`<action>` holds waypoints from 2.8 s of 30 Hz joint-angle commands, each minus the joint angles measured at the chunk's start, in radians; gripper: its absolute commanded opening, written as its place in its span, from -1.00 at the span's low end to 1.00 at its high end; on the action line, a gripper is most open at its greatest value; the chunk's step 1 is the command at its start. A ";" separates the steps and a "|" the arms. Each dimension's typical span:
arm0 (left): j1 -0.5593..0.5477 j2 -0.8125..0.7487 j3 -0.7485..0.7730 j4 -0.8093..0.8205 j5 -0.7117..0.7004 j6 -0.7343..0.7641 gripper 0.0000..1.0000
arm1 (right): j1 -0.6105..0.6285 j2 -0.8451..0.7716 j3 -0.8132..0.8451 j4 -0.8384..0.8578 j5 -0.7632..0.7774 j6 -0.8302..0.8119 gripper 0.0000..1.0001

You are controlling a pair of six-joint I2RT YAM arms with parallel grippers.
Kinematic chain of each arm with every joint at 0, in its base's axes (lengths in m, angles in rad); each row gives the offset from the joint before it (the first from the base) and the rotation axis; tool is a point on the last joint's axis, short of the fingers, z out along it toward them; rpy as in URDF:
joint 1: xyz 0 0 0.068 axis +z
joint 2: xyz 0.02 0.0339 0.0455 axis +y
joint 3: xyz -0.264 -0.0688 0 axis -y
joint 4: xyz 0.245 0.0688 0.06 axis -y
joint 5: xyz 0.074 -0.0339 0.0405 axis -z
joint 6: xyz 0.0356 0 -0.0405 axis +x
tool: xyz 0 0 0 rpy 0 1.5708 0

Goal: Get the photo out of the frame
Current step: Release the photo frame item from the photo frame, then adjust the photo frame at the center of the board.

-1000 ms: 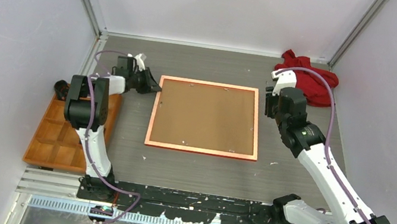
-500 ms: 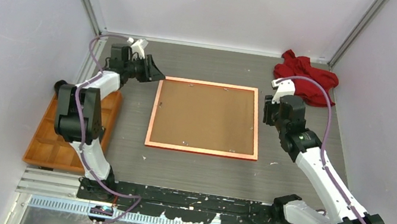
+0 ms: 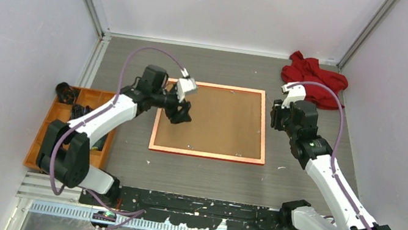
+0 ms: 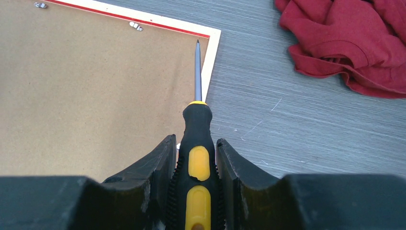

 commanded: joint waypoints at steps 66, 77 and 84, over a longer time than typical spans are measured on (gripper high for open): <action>-0.611 0.109 -0.173 0.053 -0.615 0.315 -0.05 | -0.112 -0.031 -0.005 0.037 -0.176 -0.012 -0.99; -0.609 0.189 -0.115 -0.004 -0.552 0.288 -0.32 | -0.116 -0.036 -0.007 0.035 -0.179 -0.023 -0.99; -0.609 0.233 -0.019 -0.098 -0.456 0.224 -0.67 | -0.118 -0.038 -0.002 0.034 -0.154 -0.035 -0.99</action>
